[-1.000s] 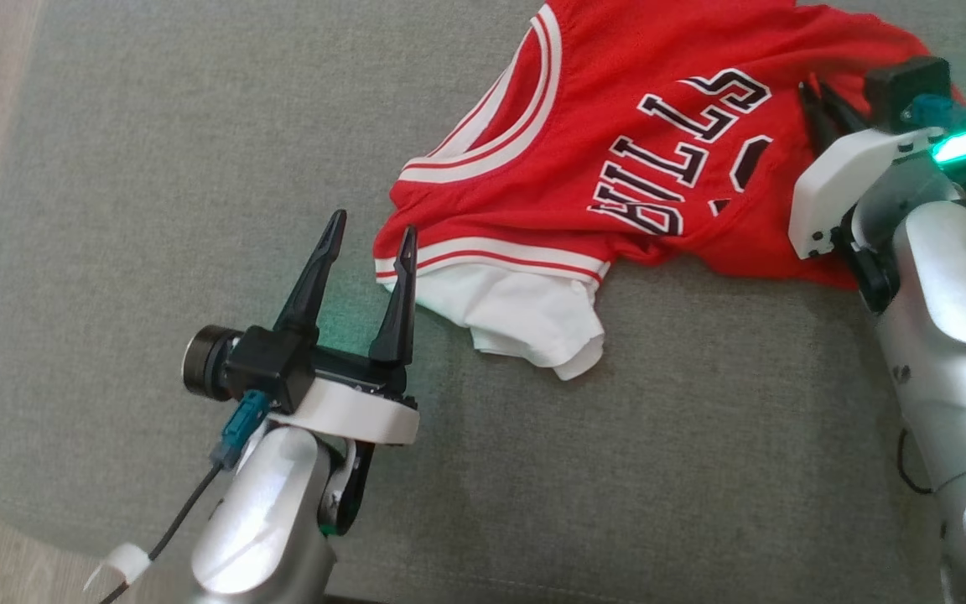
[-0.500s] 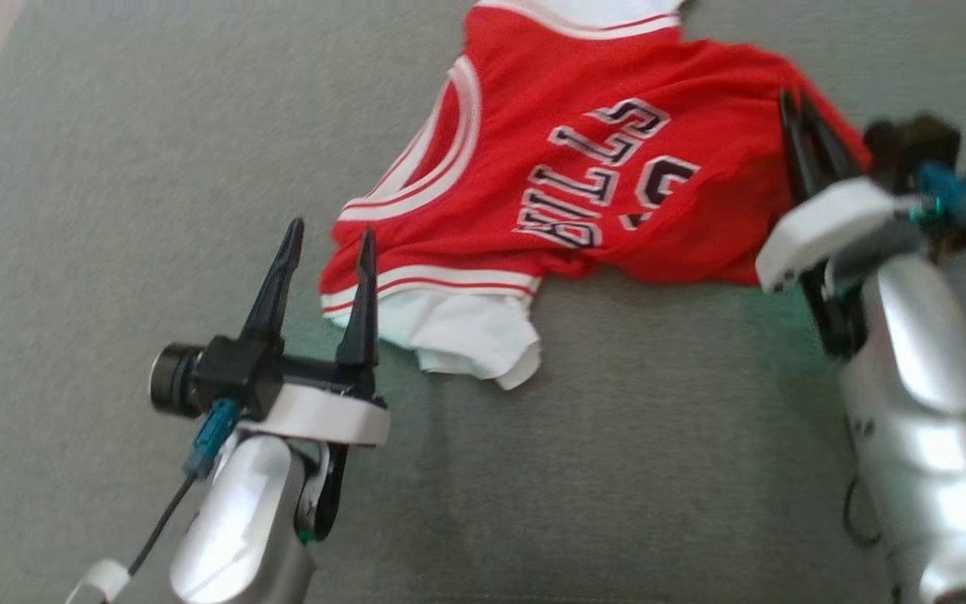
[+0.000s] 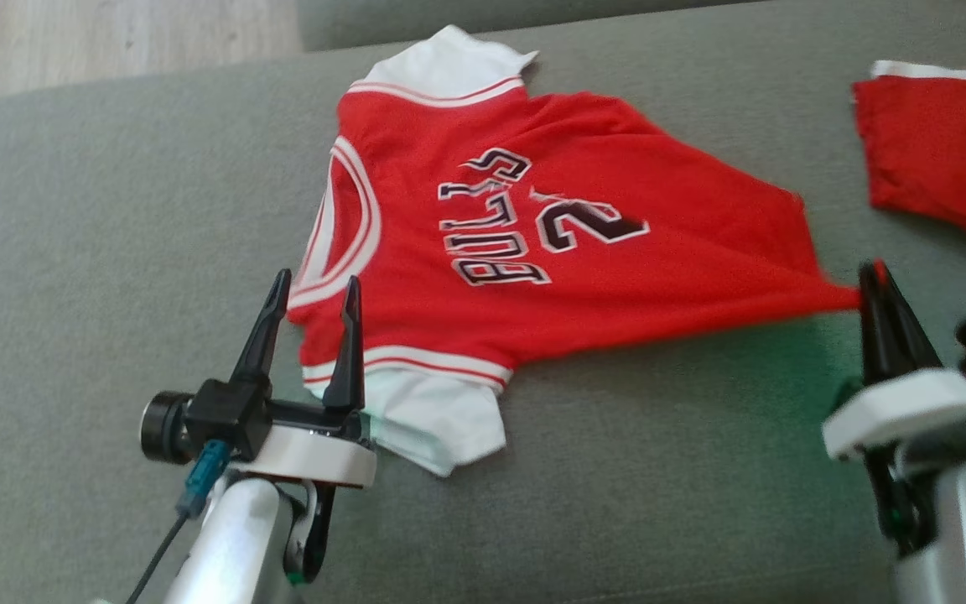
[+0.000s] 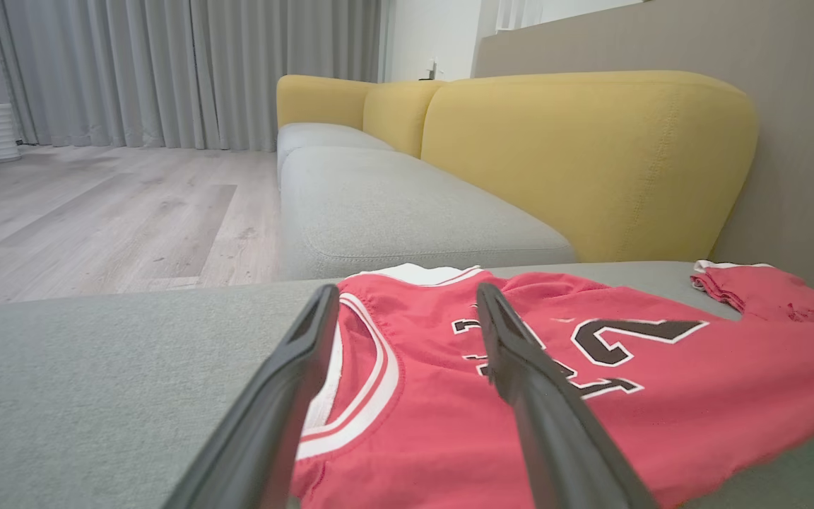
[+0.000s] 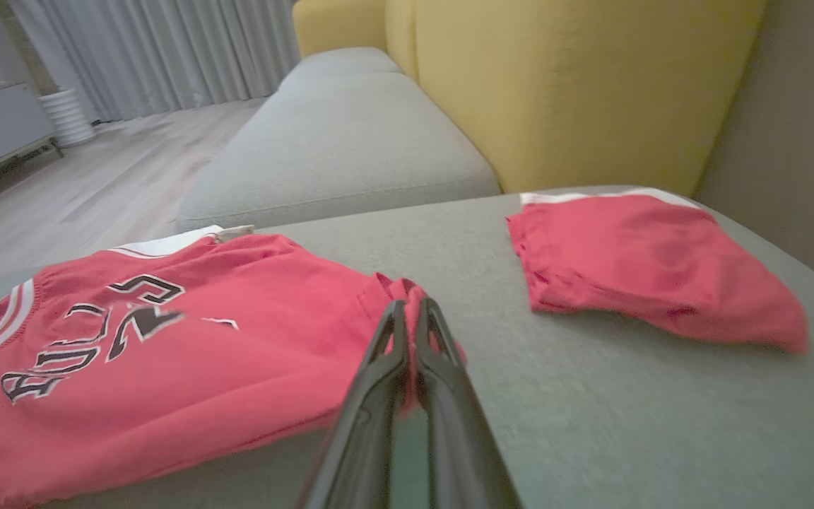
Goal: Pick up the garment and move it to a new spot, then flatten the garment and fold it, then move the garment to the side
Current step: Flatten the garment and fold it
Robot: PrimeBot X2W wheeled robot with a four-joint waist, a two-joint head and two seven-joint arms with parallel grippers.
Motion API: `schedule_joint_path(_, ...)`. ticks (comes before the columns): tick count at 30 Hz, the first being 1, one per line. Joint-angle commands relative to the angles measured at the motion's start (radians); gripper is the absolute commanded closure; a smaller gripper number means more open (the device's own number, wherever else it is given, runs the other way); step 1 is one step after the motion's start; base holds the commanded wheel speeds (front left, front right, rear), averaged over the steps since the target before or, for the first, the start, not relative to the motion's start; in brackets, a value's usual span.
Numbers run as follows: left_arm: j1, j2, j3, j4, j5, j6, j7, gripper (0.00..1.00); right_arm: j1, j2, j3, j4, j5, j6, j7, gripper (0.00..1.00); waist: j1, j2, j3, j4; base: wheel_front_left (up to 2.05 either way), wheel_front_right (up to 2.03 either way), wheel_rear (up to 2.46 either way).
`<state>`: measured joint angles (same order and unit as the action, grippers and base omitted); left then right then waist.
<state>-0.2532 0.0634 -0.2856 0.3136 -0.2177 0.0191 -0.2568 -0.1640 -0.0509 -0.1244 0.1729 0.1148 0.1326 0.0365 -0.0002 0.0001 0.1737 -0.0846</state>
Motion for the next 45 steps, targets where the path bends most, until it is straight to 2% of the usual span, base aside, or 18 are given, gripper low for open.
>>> schedule_joint_path(1,-0.009,0.014,0.041,-0.035,0.009,0.003,-0.005,0.00,0.001,0.000,0.007,-0.057,0.010,-0.002,0.012,1.00,0.0002,-0.0001,-0.019,-0.021,0.00,0.00,0.00)
schedule_joint_path(10,-0.011,0.006,0.032,-0.025,0.011,-0.005,-0.005,0.00,0.143,0.001,-0.024,-0.110,0.043,-0.002,0.088,1.00,0.0002,-0.0001,-0.027,-0.021,0.00,0.00,0.00)
schedule_joint_path(11,-0.011,0.005,0.030,-0.023,0.010,-0.007,-0.005,0.00,0.149,0.001,-0.026,-0.110,0.039,-0.002,0.092,0.44,0.0002,-0.0001,-0.029,-0.018,0.00,0.00,0.00)
schedule_joint_path(12,-0.011,0.004,0.030,-0.021,0.010,-0.008,-0.005,0.00,0.153,0.001,-0.027,-0.110,0.034,-0.002,0.094,0.00,0.0002,-0.0001,-0.031,-0.015,0.00,0.00,0.00)
schedule_joint_path(16,-0.009,0.002,0.029,-0.018,0.010,-0.009,-0.005,0.00,0.133,0.001,-0.019,-0.137,0.004,-0.002,0.066,0.00,0.0002,-0.0001,-0.040,-0.001,0.00,0.00,0.00)
schedule_joint_path(21,-0.011,0.000,0.027,-0.019,0.013,-0.012,-0.005,0.00,0.081,0.001,0.057,-0.193,0.015,-0.002,-0.042,0.00,0.0002,-0.0001,-0.041,0.025,0.00,0.00,0.00)
schedule_joint_path(24,-0.011,-0.001,0.022,-0.019,0.015,-0.013,-0.005,0.00,0.069,0.001,0.098,-0.186,0.029,-0.002,-0.080,0.00,0.0002,-0.0001,-0.039,0.043,0.00,0.00,0.00)
schedule_joint_path(30,-0.012,-0.003,0.012,-0.020,0.019,-0.013,-0.005,0.00,0.039,0.001,0.105,-0.131,0.023,-0.002,-0.103,0.00,0.0002,-0.0001,-0.022,0.076,0.00,0.00,0.00)
schedule_joint_path(38,-0.031,-0.003,0.002,-0.019,0.024,-0.020,-0.005,0.00,-0.136,0.001,0.001,0.016,-0.004,-0.002,0.036,0.00,0.0002,-0.0001,0.038,0.115,0.00,0.00,0.00)
schedule_joint_path(45,-0.055,-0.007,-0.020,-0.011,0.021,-0.026,-0.005,0.00,-0.332,0.001,-0.122,0.278,-0.156,-0.002,0.184,0.00,0.0002,-0.0001,0.093,0.161,0.00,0.00,0.00)
